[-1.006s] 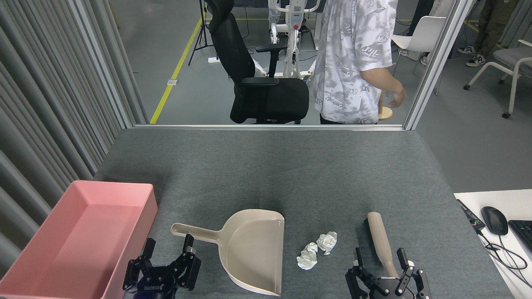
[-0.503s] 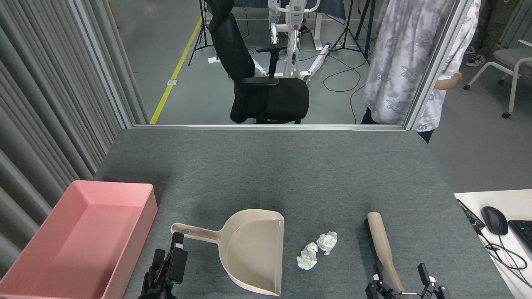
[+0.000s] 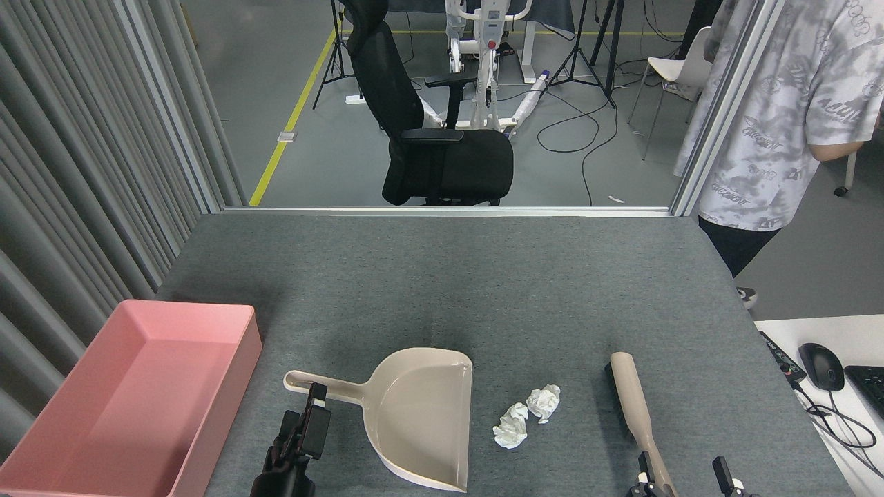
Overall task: Sweep and dump garbage into bin
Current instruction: 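Move the left gripper to the dustpan handle and the right toward the brush, then grasp the dustpan handle with the left gripper and the brush handle with the right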
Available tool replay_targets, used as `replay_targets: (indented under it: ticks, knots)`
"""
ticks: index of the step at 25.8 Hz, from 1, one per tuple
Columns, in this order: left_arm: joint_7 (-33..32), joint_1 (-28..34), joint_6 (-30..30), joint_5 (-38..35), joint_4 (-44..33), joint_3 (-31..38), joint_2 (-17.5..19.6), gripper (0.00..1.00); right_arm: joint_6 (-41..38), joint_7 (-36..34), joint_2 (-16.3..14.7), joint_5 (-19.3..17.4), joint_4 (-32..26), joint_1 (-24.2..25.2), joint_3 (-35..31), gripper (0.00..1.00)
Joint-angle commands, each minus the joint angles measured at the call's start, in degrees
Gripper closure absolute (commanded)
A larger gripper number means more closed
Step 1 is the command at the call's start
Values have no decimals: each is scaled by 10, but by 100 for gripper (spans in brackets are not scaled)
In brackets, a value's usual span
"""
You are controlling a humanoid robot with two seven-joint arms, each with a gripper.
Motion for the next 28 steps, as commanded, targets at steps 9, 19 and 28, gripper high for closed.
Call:
replay_targets:
  ticks: [9,19,28]
  knots:
    - [3,-31,-17,0,75,3,2,0,4,-13,-1,0,43,1,2,1]
    - [5,-63,-23,0,102,9,2,0,7,-22,3,-1,86,0,6,1]
    - [5,-67,-22,0,103,13,2,0,6,-23,8,-3,101,-9,4,1]
